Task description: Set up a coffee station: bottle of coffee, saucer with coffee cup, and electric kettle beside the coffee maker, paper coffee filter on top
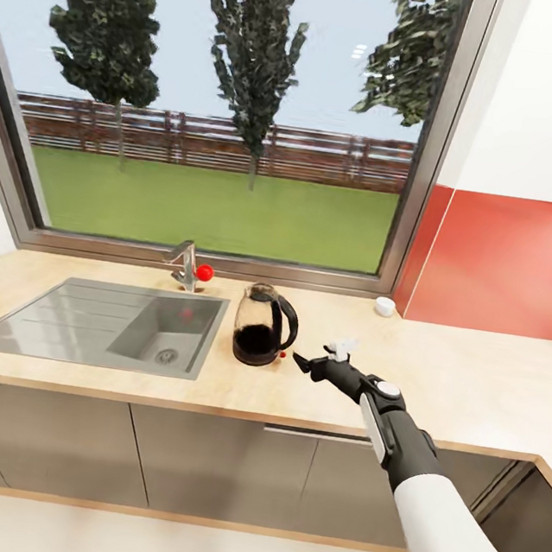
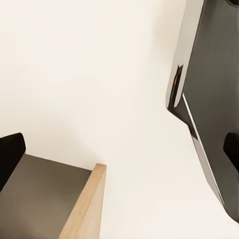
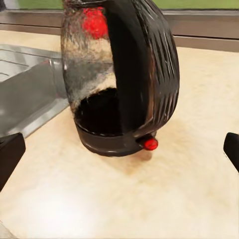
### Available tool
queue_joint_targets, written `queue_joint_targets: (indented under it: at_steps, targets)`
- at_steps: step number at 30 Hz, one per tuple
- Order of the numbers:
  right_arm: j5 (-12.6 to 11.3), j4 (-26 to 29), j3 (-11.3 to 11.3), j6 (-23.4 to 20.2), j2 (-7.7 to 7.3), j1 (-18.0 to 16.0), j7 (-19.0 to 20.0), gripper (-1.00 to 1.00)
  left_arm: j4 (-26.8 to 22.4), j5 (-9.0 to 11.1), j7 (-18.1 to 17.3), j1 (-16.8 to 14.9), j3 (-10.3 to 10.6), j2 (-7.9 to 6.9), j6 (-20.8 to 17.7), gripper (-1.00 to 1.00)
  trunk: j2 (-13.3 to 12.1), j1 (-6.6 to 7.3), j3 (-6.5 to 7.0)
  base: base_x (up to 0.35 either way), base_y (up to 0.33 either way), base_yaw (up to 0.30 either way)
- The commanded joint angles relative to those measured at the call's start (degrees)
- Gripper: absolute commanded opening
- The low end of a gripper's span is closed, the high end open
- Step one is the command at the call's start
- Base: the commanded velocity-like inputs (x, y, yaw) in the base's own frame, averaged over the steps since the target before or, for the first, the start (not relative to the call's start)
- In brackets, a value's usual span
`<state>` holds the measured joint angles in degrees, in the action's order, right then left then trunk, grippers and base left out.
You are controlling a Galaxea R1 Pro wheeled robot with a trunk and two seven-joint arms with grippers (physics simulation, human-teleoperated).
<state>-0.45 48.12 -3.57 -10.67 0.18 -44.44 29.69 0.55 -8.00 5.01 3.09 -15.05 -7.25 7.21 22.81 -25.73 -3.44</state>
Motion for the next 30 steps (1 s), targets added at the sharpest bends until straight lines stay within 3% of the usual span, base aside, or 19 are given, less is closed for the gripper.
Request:
queue_joint_targets:
  at_steps: [1,7,30]
  targets:
    - [0.3,0.1,0.1,-0.4,0.01,0.0,0.3,1.00,0.1,-0.6,0.2,0.0,-0.4,-0.01,0.3,1.00,0.1,-0.06,-0.11,0.242,0.000,0.000]
    - [1.8,0.1,0.1,-0.3,-0.06,0.0,1.0,1.00,0.1,-0.6,0.2,0.0,-0.4,0.04,0.3,1.00,0.1,-0.06,-0.11,0.217,0.000,0.000]
    - [2.0,0.0,-0.1,-0.3,-0.22,0.0,1.0,1.00,0.1,-0.6,0.3,0.0,-0.4,0.13,0.2,1.00,0.1,-0.06,-0.11,0.118,0.000,0.000]
